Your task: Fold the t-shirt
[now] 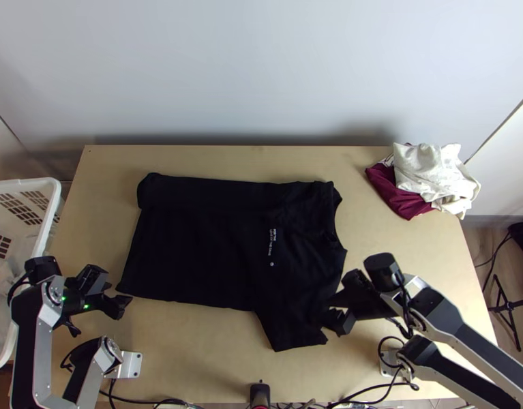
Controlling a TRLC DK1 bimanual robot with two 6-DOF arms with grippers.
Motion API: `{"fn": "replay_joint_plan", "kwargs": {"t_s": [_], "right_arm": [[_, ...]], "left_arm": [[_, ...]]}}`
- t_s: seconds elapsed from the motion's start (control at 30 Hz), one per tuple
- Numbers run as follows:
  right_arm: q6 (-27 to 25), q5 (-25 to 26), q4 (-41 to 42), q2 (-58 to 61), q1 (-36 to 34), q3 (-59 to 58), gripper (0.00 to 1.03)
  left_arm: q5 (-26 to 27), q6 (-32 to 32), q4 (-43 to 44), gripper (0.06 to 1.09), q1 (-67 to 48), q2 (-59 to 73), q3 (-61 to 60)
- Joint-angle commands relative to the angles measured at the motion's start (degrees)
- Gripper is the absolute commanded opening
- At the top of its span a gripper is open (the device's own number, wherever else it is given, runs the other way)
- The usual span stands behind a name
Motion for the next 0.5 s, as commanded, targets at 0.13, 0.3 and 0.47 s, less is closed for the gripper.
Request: {"fn": "replay_joint_plan", "kwargs": {"t_s": [0.13,0.3,0.47], "right_arm": [[0.5,-0.1,2.0,1.9,9.9,-4.9,0.85],[0.5,-0.1,4.1,3.2,12.5,-6.1,0.85],[0.5,-0.1,5.5,3.6,13.1,-7.1,0.83]], "left_arm": [[0.1,-0.1,-0.1,1.03,-0.1,-0.6,0.0],[0.1,-0.6,0.0,1.03,-0.4,-0.7,0.0],[0.1,-1.0,1.0,1.03,-0.4,-0.7,-0.2]]}}
